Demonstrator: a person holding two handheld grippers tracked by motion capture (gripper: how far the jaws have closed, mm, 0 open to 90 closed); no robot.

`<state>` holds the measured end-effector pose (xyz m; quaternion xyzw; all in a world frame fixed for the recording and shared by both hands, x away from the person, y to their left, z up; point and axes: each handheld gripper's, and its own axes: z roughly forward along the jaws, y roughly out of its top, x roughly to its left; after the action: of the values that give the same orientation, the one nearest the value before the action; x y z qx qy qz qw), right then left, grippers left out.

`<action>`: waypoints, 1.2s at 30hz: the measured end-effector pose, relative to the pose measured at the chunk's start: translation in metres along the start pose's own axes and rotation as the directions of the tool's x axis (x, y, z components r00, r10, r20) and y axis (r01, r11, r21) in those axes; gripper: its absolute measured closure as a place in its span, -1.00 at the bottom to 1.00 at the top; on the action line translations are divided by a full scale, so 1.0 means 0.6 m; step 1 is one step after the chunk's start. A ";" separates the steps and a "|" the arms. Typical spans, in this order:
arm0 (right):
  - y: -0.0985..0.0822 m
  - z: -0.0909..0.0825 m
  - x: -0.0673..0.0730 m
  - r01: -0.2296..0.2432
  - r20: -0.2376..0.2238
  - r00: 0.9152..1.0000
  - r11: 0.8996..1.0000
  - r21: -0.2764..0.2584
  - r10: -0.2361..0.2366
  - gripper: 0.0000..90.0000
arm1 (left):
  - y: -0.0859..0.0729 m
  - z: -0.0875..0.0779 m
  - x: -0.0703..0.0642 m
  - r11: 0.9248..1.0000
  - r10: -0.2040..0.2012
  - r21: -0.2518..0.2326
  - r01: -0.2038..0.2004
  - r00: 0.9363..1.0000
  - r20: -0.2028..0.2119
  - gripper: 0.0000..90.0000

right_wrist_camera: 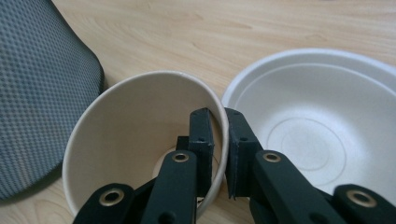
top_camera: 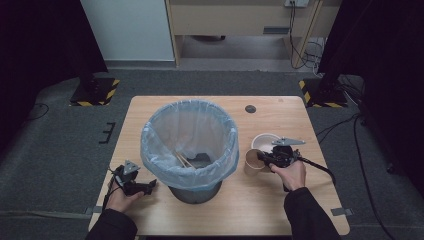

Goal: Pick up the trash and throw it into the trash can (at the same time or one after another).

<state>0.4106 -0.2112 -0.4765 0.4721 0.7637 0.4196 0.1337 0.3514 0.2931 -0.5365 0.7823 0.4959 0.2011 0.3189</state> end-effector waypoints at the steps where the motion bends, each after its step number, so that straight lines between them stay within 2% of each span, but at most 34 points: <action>1: 0.002 -0.003 -0.001 -0.006 -0.004 1.000 1.000 -0.009 0.006 0.85 | 0.000 0.000 0.000 1.000 0.001 0.000 -0.001 1.000 0.001 -1.00; 10: 0.022 -0.028 0.003 -0.019 -0.028 0.999 0.996 -0.085 0.017 0.85 | 0.000 0.000 0.000 1.000 0.000 -0.001 0.000 1.000 0.000 -1.00; 15: 0.031 -0.045 -0.004 -0.057 -0.053 0.997 0.989 -0.134 0.051 0.85 | 0.000 0.000 0.000 1.000 -0.001 -0.002 0.001 1.000 0.001 -1.00; 18: 0.038 -0.059 -0.009 -0.069 -0.051 0.997 0.983 -0.169 0.061 0.85 | 0.000 0.000 0.000 1.000 -0.001 -0.001 0.001 1.000 0.001 -1.00; 27: 0.056 -0.099 -0.021 -0.104 -0.060 0.994 0.956 -0.275 0.091 0.85 | 0.000 0.000 0.000 1.000 -0.001 -0.002 0.001 1.000 0.000 -1.00; 36: 0.069 -0.132 -0.029 -0.129 -0.067 0.991 0.926 -0.354 0.113 0.85 | 0.000 0.000 0.000 1.000 -0.001 -0.002 0.001 1.000 0.000 -1.00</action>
<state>0.3974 -0.2582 -0.3997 0.4765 0.6468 0.5695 0.1739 0.3515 0.2930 -0.5365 0.7818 0.4960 0.2012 0.3198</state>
